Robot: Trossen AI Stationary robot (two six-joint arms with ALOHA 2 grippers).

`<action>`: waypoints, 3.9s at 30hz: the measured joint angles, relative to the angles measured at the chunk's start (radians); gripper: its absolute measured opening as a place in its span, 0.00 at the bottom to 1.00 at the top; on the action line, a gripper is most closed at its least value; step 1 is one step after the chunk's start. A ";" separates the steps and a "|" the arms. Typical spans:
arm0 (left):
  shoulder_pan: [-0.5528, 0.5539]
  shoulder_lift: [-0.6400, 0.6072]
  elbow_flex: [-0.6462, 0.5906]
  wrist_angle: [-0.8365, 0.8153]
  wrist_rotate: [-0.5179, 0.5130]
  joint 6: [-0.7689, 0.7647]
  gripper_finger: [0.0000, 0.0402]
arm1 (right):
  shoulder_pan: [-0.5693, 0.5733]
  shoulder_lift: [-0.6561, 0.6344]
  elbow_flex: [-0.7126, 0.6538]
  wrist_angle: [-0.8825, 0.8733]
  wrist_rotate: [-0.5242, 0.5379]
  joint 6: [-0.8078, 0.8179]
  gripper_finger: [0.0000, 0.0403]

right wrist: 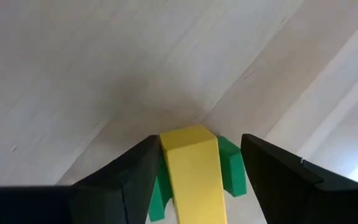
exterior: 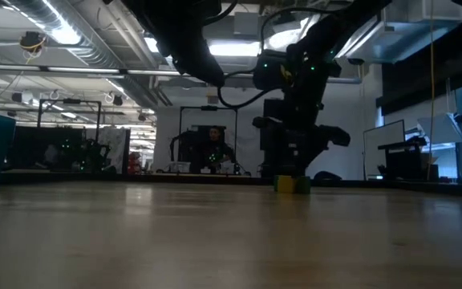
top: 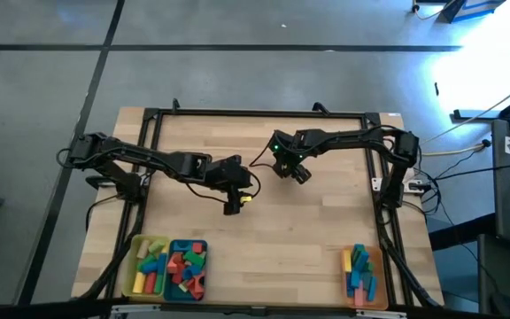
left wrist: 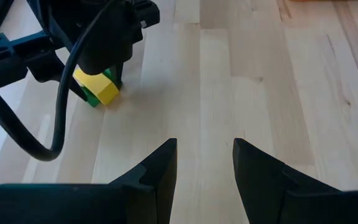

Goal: Sort blocks by size
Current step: Put the yellow arch block into the blue bin, then put the green arch block into the blue bin

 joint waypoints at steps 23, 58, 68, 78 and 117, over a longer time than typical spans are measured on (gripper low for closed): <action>0.000 0.000 0.000 0.000 0.000 0.000 0.33 | 0.000 0.071 0.000 0.009 0.029 0.003 0.34; -0.115 -0.624 -0.318 -0.175 -0.230 -0.394 0.33 | 0.365 0.071 0.286 0.285 -0.032 0.176 0.35; -0.136 -0.671 -0.462 -0.156 -0.232 -0.494 0.33 | 0.498 0.133 0.287 0.785 -0.261 0.447 0.35; -0.142 -0.673 -0.492 -0.085 -0.231 -0.486 0.33 | 0.574 0.352 0.293 1.223 -0.258 0.484 0.36; -0.172 -0.774 -0.493 0.002 -0.232 -0.386 0.33 | 0.575 0.531 0.523 1.099 -0.135 0.657 0.44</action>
